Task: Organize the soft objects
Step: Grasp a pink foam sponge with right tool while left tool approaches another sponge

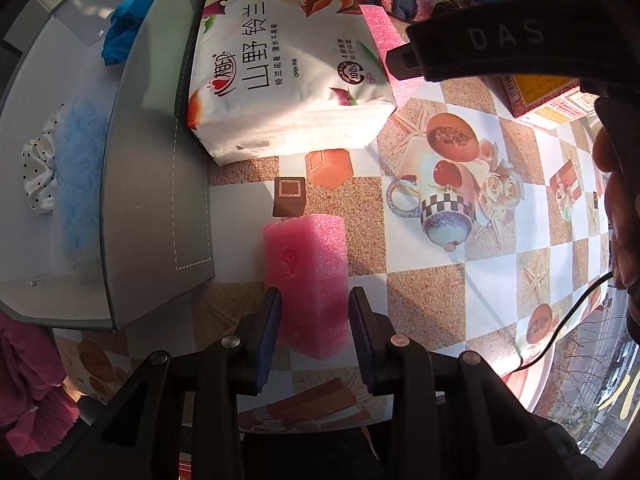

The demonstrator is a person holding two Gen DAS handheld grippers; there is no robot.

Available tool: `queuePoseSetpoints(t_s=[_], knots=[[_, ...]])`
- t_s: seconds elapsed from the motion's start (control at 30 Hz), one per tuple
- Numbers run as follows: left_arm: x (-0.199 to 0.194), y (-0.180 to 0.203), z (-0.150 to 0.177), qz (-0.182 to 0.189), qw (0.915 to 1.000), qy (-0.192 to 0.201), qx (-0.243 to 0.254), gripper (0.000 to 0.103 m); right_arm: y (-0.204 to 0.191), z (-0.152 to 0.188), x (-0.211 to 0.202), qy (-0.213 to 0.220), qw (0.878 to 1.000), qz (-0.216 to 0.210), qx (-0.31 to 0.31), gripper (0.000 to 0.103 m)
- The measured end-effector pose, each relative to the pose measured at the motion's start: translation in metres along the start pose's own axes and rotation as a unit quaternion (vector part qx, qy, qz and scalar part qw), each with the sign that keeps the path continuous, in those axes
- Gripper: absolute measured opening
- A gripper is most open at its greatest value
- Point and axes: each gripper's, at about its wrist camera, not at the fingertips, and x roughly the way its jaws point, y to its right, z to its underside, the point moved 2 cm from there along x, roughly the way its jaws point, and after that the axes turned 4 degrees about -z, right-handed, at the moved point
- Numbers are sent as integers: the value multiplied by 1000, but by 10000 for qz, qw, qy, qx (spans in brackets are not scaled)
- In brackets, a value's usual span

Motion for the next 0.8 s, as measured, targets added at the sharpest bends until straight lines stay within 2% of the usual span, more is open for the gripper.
queuePoseSetpoints(t_s=[0.07,0.2,0.23,0.27,0.33,0.4,0.43,0.5,0.57,0.67,0.8], knots=[[2,4,-5,16,10000,-19,15,38,-1,-2,3,-73,9998,-193,31,58],[6,13,-12,-16,9999,-40,95,38,-14,-11,10,-111,9994,-195,-260,54],[6,15,-14,-30,9999,-45,112,38,-15,-12,14,-197,9994,-87,-287,48],[6,15,-12,-38,9999,-46,132,38,-15,-14,19,-336,9990,-2,-300,46],[5,16,-13,-28,9999,-42,126,38,-12,-15,22,-474,9983,258,-229,46],[6,16,-14,-2,9999,-55,88,38,-5,-11,19,-464,9984,332,-66,46],[6,16,-14,4,10000,-58,70,38,1,-9,18,-456,9986,257,77,46],[6,16,-15,20,9999,-65,79,38,11,-7,16,-351,9986,-151,353,43],[4,19,-16,32,9999,-57,117,38,12,-9,18,-345,9988,-192,276,38],[6,28,-18,11,9997,-70,222,38,8,-17,25,-337,9989,-284,189,37],[7,40,-19,-6,9995,-83,313,38,11,-30,30,-344,9970,-452,523,37]])
